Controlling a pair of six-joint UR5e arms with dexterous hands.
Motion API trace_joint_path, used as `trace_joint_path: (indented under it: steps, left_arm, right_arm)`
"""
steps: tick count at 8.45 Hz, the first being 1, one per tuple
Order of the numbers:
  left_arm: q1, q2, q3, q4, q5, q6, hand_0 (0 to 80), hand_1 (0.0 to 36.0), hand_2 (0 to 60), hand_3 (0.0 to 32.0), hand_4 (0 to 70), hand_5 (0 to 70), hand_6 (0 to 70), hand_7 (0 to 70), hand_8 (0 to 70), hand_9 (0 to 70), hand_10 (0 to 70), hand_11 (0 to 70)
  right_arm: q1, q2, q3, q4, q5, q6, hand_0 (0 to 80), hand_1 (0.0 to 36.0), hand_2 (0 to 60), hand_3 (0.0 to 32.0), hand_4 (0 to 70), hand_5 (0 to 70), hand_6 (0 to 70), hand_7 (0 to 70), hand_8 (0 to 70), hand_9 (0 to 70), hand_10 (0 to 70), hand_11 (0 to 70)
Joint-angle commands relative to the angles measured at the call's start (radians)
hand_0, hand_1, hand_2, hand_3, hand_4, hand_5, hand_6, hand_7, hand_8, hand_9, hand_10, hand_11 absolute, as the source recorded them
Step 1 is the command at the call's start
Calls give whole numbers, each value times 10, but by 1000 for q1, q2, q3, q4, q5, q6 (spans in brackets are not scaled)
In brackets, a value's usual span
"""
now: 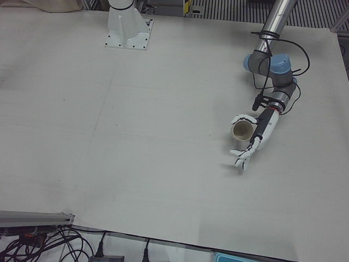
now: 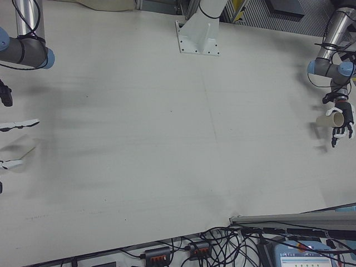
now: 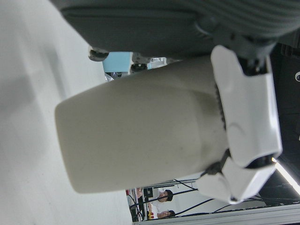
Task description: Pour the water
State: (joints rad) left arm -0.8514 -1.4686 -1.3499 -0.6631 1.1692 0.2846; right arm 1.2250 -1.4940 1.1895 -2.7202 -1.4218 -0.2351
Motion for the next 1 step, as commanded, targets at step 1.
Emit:
trace_joint_path:
  steps: [1]
  left_arm:
    - [-3, 5, 2, -19, 0, 2, 562, 191, 53, 208, 0, 182, 0, 77, 129, 49, 0, 7]
  right_arm:
    - [-10, -32, 44, -1, 0, -9, 610, 159, 0, 220, 178, 338, 20, 131, 91, 37, 0, 0]
